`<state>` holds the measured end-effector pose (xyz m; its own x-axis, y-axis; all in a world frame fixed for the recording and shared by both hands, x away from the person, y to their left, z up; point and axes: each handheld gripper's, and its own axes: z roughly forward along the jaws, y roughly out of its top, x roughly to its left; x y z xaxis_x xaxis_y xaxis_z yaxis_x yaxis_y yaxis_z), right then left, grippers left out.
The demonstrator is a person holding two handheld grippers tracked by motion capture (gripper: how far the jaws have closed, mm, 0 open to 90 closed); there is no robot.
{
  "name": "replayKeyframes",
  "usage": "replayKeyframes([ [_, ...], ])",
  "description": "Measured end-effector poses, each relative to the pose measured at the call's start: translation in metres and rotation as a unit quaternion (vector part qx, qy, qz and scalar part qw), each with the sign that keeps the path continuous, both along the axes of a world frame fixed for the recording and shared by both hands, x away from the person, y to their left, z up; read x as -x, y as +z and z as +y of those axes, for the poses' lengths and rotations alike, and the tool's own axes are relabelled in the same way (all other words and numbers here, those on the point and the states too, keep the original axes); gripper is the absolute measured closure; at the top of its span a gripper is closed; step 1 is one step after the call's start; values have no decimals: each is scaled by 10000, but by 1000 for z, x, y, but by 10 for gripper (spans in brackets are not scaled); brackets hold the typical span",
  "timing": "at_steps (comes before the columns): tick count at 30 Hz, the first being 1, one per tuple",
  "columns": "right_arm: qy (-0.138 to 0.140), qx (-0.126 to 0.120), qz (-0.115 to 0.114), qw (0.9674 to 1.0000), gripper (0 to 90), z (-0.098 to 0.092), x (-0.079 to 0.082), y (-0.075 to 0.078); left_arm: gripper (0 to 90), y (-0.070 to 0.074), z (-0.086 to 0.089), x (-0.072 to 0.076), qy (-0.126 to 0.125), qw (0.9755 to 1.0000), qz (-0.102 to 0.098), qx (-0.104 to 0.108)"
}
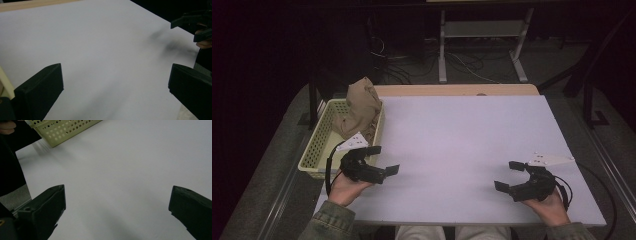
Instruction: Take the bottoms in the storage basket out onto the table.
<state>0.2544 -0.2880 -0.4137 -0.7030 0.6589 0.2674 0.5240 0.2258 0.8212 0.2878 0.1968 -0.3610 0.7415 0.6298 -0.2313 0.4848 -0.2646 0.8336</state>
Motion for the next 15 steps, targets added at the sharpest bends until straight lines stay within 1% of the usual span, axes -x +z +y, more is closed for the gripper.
replayKeyframes([
  [6,3,-1,3,10000,7,0,0,0,0,3,7,-5,64,10000,41,-41],
  [9,6,-1,7,10000,7,0,0,0,0,5,9,-7,80,9999,29,-55],
  [11,7,0,7,10000,7,0,0,0,0,8,12,-10,139,9999,38,-71],
  [13,10,-3,8,10000,7,0,0,0,0,9,14,-12,116,9999,71,-30],
  [15,14,0,8,10000,7,0,0,0,0,11,16,-14,99,9999,122,-36],
])
